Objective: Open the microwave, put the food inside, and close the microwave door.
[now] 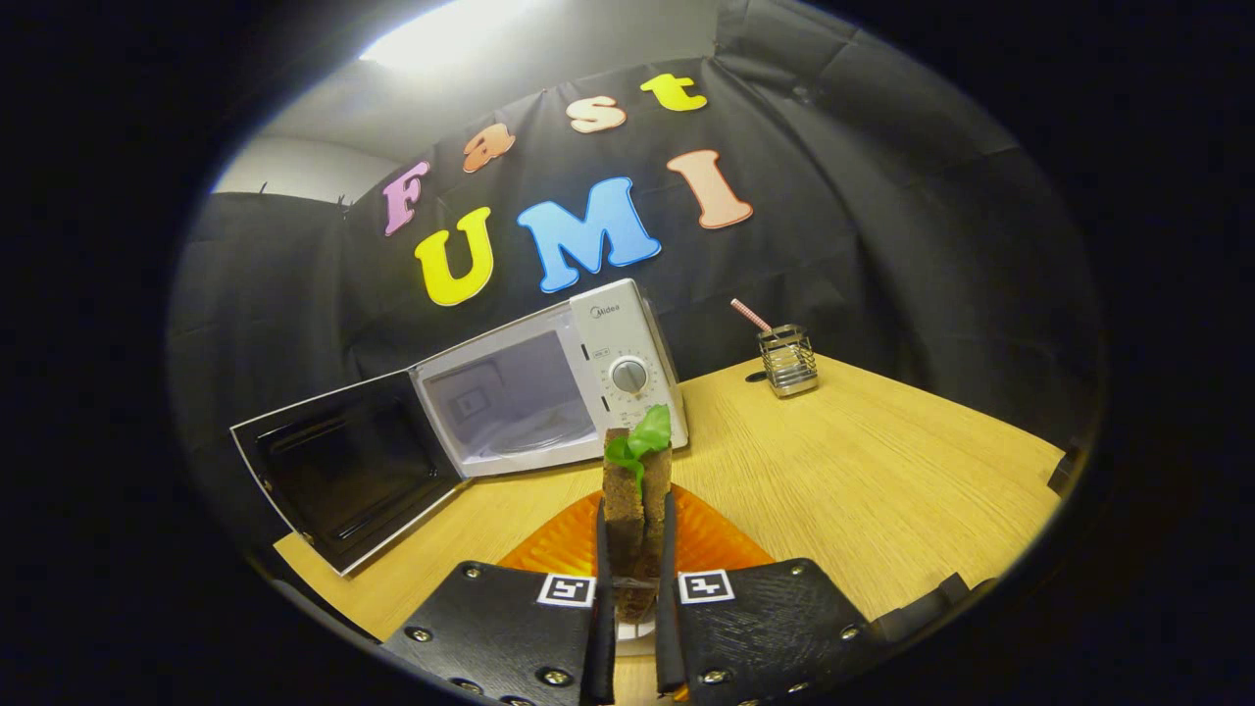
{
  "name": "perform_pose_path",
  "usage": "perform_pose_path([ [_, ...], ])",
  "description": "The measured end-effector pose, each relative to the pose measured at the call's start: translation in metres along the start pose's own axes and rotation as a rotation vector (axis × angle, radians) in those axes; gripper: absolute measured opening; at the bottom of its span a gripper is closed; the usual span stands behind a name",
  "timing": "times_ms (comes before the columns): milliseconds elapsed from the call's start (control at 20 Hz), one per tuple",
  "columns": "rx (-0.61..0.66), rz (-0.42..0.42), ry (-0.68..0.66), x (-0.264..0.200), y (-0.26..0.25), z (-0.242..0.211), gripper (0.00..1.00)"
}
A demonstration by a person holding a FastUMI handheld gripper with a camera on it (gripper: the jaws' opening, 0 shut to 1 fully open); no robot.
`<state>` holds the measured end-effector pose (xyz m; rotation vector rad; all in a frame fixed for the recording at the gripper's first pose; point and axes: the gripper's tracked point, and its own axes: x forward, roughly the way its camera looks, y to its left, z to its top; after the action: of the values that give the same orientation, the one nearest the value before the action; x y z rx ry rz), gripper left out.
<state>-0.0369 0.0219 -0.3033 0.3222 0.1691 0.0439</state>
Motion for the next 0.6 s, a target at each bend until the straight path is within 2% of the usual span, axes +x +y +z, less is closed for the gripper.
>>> perform_pose_path([
  [300,-0.107,0.022,-0.073,-0.01,0.03,0.035,0.16],
  [600,-0.207,0.065,-0.093,0.002,0.069,0.054,0.16],
])
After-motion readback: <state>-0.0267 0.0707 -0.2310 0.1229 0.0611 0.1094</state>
